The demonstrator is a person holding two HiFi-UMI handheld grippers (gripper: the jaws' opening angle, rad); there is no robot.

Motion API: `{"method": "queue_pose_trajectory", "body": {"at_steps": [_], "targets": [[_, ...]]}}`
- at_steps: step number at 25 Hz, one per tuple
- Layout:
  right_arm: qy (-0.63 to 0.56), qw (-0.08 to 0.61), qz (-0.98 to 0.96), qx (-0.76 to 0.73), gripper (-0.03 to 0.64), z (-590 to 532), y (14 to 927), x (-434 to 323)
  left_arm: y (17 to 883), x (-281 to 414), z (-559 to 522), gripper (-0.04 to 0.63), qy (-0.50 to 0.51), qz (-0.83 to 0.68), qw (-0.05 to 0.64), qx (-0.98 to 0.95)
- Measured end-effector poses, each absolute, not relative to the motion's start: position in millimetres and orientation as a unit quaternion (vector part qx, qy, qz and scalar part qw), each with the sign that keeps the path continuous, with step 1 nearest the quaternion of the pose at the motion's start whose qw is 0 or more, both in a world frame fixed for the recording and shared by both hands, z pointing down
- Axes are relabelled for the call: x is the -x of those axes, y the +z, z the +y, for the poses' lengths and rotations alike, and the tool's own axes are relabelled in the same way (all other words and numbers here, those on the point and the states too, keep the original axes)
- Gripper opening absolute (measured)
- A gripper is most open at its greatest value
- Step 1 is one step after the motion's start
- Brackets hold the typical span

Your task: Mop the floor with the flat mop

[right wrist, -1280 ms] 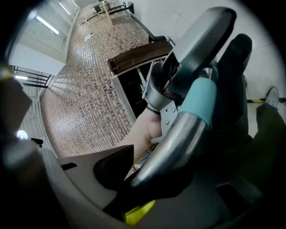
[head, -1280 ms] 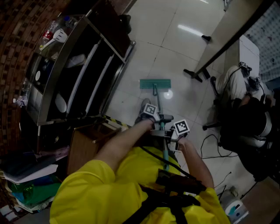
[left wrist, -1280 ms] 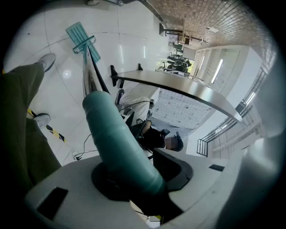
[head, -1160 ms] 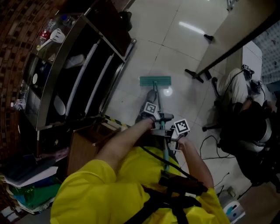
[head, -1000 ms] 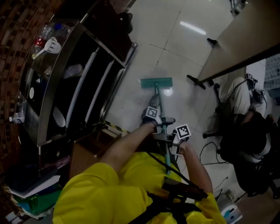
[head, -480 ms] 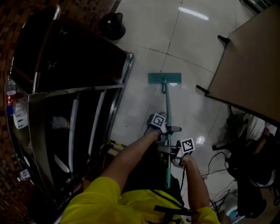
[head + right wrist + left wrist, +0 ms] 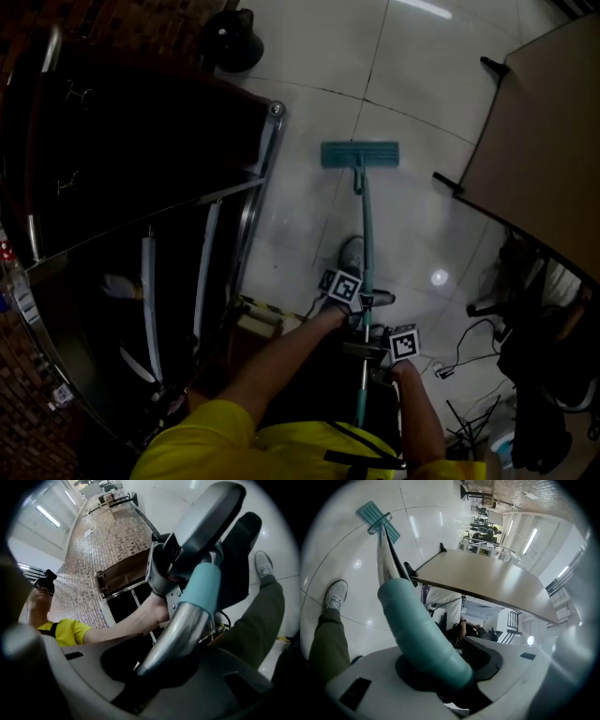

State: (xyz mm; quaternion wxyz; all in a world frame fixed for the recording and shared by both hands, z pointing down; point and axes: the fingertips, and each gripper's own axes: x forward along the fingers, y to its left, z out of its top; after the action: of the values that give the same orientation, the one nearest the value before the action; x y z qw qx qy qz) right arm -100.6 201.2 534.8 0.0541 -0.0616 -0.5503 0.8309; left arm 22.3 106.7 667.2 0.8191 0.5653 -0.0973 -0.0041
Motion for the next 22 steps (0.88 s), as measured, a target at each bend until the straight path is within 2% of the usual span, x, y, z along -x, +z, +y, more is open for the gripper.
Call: {"method": "queue_pose_trajectory", "body": {"at_steps": [2,6,11,14,19,22], "targets": [[0.824,0.041,-0.563,0.054,0.098,200,551,99,683,-24,105,0.169,-0.002,-0.102,0.809,-0.578],[0.805,0.061,-0.589,0.05,0.083,187,601,101,725,-20,86,0.163,0.002,-0.111,0.797,-0.593],[0.773,0.077,-0.628,0.048,0.072,100,663,119,757,-1,-27,0.158,-0.046,-0.102,0.755,-0.646],[0.764,0.081,-0.639,0.033,0.061,32,695,137,771,20,-98,0.143,-0.082,-0.099,0.774,-0.62],[0.785,0.039,-0.618,0.026,0.051,-11,699,167,801,46,-131,0.141,0.042,-0.108,0.755,-0.646],[0.802,0.041,-0.595,0.03,0.034,28,684,166,790,42,-91,0.14,0.04,-0.109,0.767,-0.631]]}}
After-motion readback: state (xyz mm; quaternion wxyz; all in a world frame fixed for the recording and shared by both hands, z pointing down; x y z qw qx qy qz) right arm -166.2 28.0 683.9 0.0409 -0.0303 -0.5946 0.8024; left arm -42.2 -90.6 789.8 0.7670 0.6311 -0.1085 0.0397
